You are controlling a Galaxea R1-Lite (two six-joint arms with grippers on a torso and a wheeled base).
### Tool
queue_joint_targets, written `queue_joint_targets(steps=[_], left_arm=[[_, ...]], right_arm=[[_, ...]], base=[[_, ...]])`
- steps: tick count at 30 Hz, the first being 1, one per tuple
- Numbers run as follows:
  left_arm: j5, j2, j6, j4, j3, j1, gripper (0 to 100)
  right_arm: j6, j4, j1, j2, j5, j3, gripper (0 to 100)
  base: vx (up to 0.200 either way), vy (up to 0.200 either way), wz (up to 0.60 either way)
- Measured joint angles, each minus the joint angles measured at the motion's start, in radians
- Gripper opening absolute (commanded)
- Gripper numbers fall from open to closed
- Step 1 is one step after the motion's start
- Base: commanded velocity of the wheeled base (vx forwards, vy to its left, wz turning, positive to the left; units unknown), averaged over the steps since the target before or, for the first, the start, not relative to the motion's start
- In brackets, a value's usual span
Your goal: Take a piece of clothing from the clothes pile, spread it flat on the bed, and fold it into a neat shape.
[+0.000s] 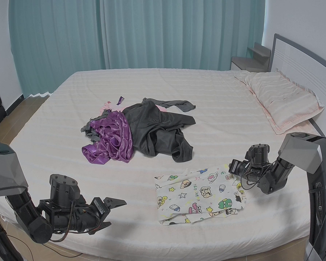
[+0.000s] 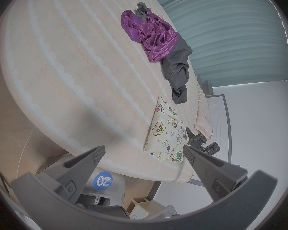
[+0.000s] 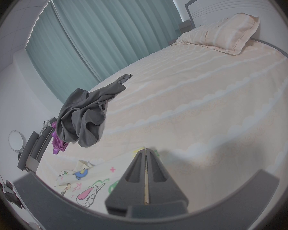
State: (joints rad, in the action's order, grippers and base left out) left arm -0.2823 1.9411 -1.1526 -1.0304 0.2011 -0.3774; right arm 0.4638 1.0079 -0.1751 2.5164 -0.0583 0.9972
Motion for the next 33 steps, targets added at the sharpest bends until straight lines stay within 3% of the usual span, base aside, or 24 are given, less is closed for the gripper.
queue_joint_targets(steps=[11, 21, 22, 26, 33], left_arm=[[0.0, 0.0, 0.0, 0.0, 0.001, 0.0, 100], [0.0, 0.0, 0.0, 0.0, 0.001, 0.0, 100], [0.0, 0.0, 0.0, 0.0, 0.001, 0.0, 100], [-0.001, 0.0, 0.0, 0.0, 0.001, 0.0, 100], [-0.002, 0.0, 0.0, 0.0, 0.001, 0.0, 100]], right_arm=[[0.002, 0.002, 0.013, -0.044, 0.013, -0.028, 0], [-0.003, 0.023, 0.005, -0.226, -0.001, -0.308, 0], [-0.003, 0.026, 0.002, -0.239, -0.003, -0.337, 100], [-0.001, 0.077, -0.024, -0.299, -0.012, -0.489, 100], [0.005, 0.313, -0.061, -0.33, -0.02, -0.668, 100]], base=[[0.0, 0.0, 0.0], [0.0, 0.0, 0.0], [0.0, 0.0, 0.0], [0.0, 0.0, 0.0], [0.0, 0.0, 0.0]])
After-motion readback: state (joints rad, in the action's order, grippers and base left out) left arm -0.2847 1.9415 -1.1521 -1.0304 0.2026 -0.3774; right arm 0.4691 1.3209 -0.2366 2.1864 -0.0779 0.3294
